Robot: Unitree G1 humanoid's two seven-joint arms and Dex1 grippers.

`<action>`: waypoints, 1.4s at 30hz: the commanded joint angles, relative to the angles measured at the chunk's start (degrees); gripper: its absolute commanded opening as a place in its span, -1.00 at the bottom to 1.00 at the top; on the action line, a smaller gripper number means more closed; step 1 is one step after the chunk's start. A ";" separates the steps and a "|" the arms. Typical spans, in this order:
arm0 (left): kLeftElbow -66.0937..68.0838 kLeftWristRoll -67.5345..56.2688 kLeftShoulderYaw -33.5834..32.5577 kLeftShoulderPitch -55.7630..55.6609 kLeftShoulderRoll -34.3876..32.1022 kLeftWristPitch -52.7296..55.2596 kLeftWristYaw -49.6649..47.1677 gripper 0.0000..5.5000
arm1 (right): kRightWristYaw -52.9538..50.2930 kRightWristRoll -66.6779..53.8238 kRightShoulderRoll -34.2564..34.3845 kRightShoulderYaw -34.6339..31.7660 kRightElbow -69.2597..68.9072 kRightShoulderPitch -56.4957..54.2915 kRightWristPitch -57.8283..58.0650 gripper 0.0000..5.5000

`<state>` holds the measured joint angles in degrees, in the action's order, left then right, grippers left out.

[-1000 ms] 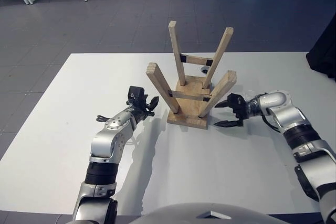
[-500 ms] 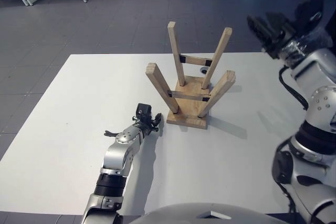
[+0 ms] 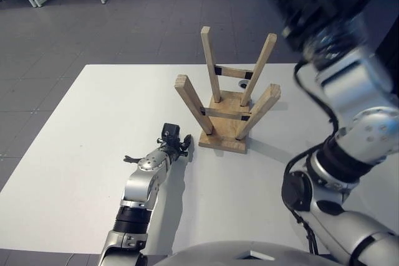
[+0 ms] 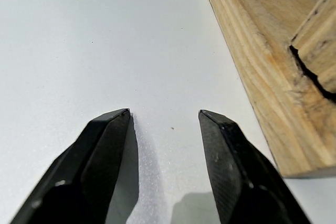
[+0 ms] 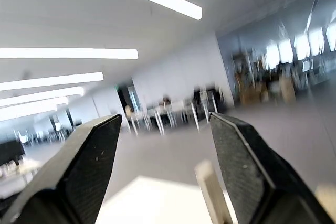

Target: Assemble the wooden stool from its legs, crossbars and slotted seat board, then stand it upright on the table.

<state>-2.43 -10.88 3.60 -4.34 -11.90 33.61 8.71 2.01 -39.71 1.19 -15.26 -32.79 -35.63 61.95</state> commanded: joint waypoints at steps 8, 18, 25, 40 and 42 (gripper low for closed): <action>1.81 0.87 -0.63 -0.13 0.60 1.89 0.30 -0.12 | -2.48 0.35 -0.08 5.18 1.75 4.65 -8.48 0.11; -1.11 0.93 -2.23 3.81 1.76 2.14 -0.49 -0.12 | 9.54 17.58 -28.28 11.06 8.01 13.88 -20.80 0.11; -1.04 0.84 -3.09 2.95 0.99 2.11 0.27 -0.12 | 11.41 23.85 -22.73 23.46 7.08 18.91 -25.00 0.11; 1.09 -2.88 -14.03 -3.53 -7.04 -1.96 6.51 -0.12 | 15.03 8.59 -13.04 23.75 -4.74 14.09 -12.18 0.11; -3.11 -6.32 -13.86 -3.32 -10.39 -2.92 14.15 -0.12 | 17.54 0.92 -12.46 21.21 -6.26 13.91 -9.00 0.11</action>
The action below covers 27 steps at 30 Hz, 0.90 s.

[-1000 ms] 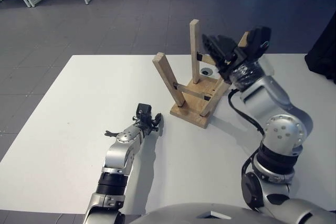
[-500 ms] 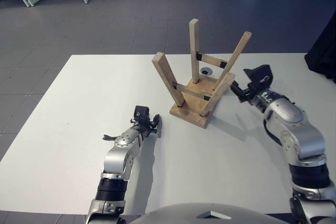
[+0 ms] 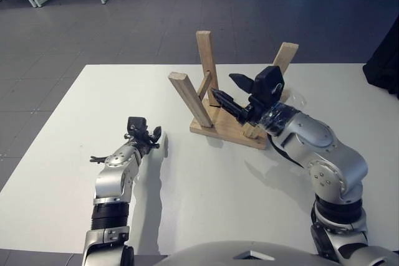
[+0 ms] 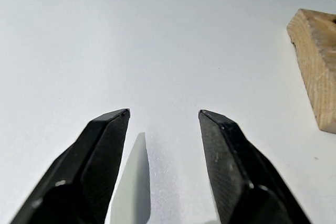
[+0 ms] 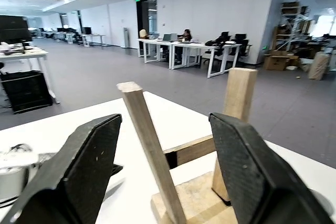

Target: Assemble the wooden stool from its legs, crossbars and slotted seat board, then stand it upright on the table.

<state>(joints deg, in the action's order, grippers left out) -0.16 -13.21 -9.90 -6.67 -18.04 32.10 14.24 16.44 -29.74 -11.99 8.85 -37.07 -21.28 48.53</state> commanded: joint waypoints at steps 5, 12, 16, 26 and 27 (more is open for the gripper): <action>-11.23 -12.60 -1.94 -2.48 -19.03 0.36 29.95 0.08 | 10.31 -20.64 -8.48 -10.70 -2.13 -2.39 9.44 0.09; 3.47 -11.93 6.51 -18.80 -27.86 -4.93 51.00 0.28 | 36.82 -21.12 -42.81 -15.03 -2.15 5.05 11.08 0.09; 13.18 -7.65 9.80 -24.93 -26.35 -10.76 53.11 0.28 | 41.34 -13.01 -49.26 -12.84 3.16 6.20 4.23 0.09; 24.12 -6.70 13.93 -35.77 -25.99 -11.47 66.28 0.28 | 44.42 -0.74 -47.37 -5.41 18.06 -3.35 -5.62 0.09; 25.22 -5.93 14.20 -36.39 -25.39 -12.46 65.89 0.28 | 44.50 -0.58 -46.54 -4.75 18.29 -4.48 -5.64 0.09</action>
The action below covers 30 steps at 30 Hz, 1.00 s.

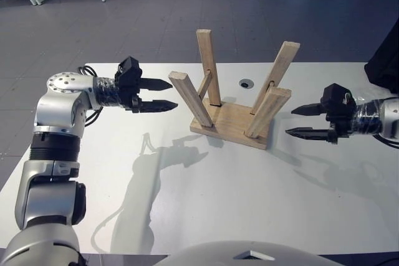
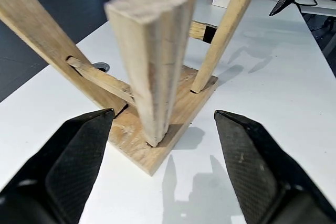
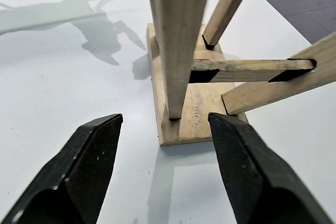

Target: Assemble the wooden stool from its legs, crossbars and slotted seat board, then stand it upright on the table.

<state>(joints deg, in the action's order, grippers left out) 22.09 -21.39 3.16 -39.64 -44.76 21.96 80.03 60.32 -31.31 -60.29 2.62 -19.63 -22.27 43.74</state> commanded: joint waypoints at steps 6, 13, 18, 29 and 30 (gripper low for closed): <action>2.69 1.58 1.24 -4.37 3.34 -2.00 1.84 0.28 | -0.40 2.43 6.85 4.61 2.54 -8.75 -0.76 0.09; 2.96 0.04 0.87 -6.35 6.90 -0.20 1.95 0.29 | -1.89 3.48 12.84 6.67 4.30 -10.91 0.08 0.03; -1.78 -2.45 1.92 -2.33 4.90 6.22 5.92 -0.03 | -1.26 2.29 16.04 5.97 7.60 -10.81 0.90 -0.34; -26.68 -25.85 -4.15 9.11 -3.98 36.09 8.88 -0.45 | 11.84 -29.81 14.69 -3.52 9.10 -11.48 32.79 -0.55; -28.00 -29.39 -5.06 8.72 -3.91 40.09 8.00 -0.45 | 10.75 -32.18 16.02 -5.06 11.34 -12.35 36.14 -0.55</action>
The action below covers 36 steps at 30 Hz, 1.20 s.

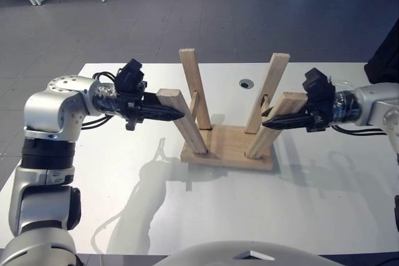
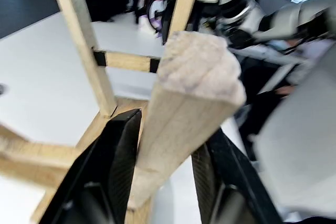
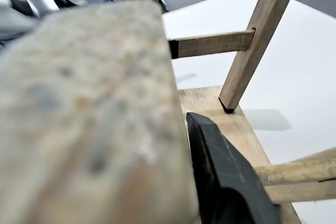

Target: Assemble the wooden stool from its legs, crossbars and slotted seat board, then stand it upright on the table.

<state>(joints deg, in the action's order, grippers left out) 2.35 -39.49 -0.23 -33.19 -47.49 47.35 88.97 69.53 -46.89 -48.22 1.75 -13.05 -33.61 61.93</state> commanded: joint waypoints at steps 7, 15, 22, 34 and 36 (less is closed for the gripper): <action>-0.50 -6.98 -0.28 -4.15 2.73 12.72 -9.52 -0.30 | -9.79 -5.73 12.93 -1.90 21.83 -6.63 11.95 -0.34; 17.40 5.17 2.74 -5.97 6.70 -3.22 -13.72 -0.11 | -8.53 -1.48 13.64 -2.96 29.62 -5.76 7.39 0.04; 39.32 8.56 0.50 -12.80 10.34 -11.03 -14.60 -0.11 | -10.49 -2.93 14.79 -6.37 27.24 -3.26 8.43 0.04; 54.95 8.86 -3.01 -19.90 10.57 1.65 -7.27 -0.11 | -9.44 -3.85 12.56 -2.68 14.90 6.11 11.98 0.04; 57.04 8.26 -5.91 -20.89 9.89 3.14 -9.17 -0.11 | -8.86 -4.03 11.46 -1.36 12.00 7.91 12.02 0.04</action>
<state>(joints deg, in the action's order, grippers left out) 57.83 -31.06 -3.87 -51.84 -36.42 49.43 81.50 61.18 -51.93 -35.43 -1.85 0.84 -27.97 72.44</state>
